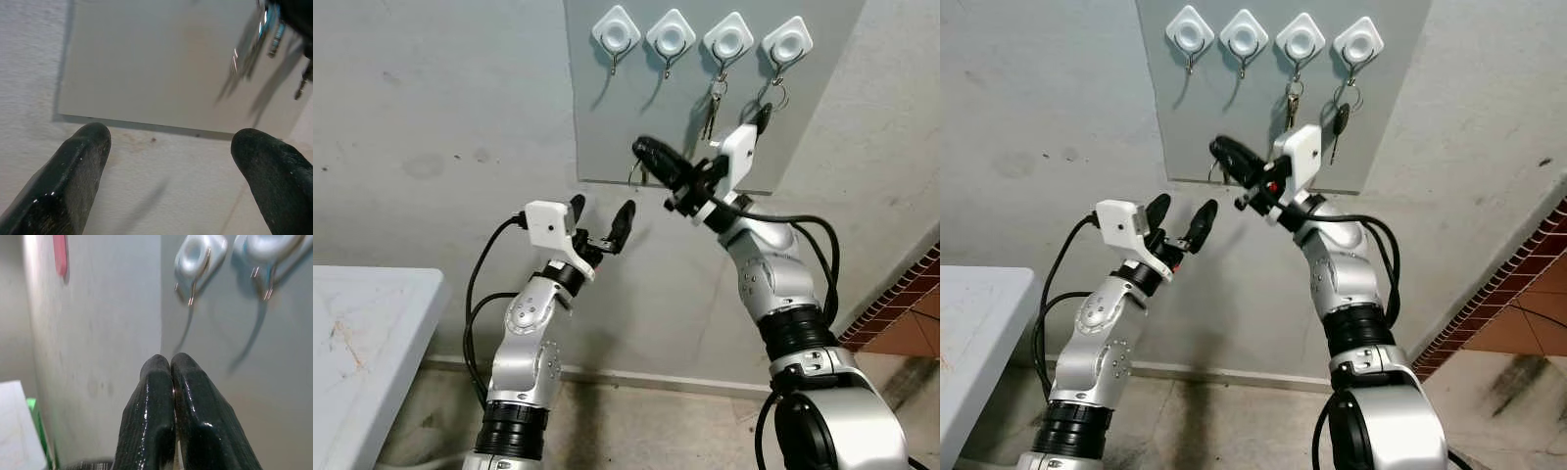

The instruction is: Hang keys on a hook

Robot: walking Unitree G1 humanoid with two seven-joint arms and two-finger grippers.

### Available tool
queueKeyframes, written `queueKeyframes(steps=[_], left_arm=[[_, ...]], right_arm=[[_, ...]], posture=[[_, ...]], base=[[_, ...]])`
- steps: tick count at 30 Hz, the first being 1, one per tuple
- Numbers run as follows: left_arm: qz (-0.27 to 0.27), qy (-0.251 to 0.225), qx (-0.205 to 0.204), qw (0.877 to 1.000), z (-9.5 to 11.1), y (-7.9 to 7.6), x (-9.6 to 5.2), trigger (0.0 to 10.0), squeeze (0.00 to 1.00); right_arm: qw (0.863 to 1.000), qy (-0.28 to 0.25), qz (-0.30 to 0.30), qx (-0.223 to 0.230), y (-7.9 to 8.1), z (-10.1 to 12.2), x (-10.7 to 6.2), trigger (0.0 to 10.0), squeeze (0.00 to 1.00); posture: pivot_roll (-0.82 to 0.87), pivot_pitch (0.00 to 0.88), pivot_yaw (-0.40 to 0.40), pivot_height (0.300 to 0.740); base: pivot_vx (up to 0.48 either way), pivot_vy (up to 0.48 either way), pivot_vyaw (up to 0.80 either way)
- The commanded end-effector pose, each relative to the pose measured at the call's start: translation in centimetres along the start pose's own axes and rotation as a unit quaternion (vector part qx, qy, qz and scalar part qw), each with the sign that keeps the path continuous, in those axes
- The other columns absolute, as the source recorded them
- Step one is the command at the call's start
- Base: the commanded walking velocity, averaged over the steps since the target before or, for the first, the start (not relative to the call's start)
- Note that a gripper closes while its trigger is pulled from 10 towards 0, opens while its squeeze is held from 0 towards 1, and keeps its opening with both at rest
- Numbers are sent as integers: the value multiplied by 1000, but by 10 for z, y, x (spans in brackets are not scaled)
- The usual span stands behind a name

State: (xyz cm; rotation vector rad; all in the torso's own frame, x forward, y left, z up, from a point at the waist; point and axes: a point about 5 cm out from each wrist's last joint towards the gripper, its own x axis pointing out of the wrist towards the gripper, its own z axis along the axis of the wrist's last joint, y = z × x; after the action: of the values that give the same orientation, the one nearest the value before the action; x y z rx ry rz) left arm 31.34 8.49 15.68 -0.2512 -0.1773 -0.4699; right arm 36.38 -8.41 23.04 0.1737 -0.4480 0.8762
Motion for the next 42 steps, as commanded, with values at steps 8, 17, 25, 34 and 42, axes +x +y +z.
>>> queueKeyframes(steps=[8,17,25,34,42], left_arm=[[-16,-6,9,1000,8,-8,3,10000,0],[-16,-6,7,1000,9,-9,1,10000,0],[-14,-6,4,1000,10,-8,1,10000,0],[-9,-5,-1,1000,11,-7,1,10000,0],[-11,-6,-3,1000,13,-8,2,10000,0]], right_arm=[[998,-58,11,-13,2,32,19,10000,0],[995,-95,-16,-23,0,48,30,10000,0],[993,-106,-49,-29,-5,51,32,10000,0],[990,-114,-72,-31,-11,55,32,10000,0],[990,-118,-75,-30,-15,58,39,10000,0]], posture=[[-5,0,-35,740],[-1,0,-35,740],[3,0,-36,740],[-1,0,-35,740],[-1,0,-34,740]], base=[[0,0,0],[0,0,0],[0,0,0],[0,0,0],[0,0,0]])
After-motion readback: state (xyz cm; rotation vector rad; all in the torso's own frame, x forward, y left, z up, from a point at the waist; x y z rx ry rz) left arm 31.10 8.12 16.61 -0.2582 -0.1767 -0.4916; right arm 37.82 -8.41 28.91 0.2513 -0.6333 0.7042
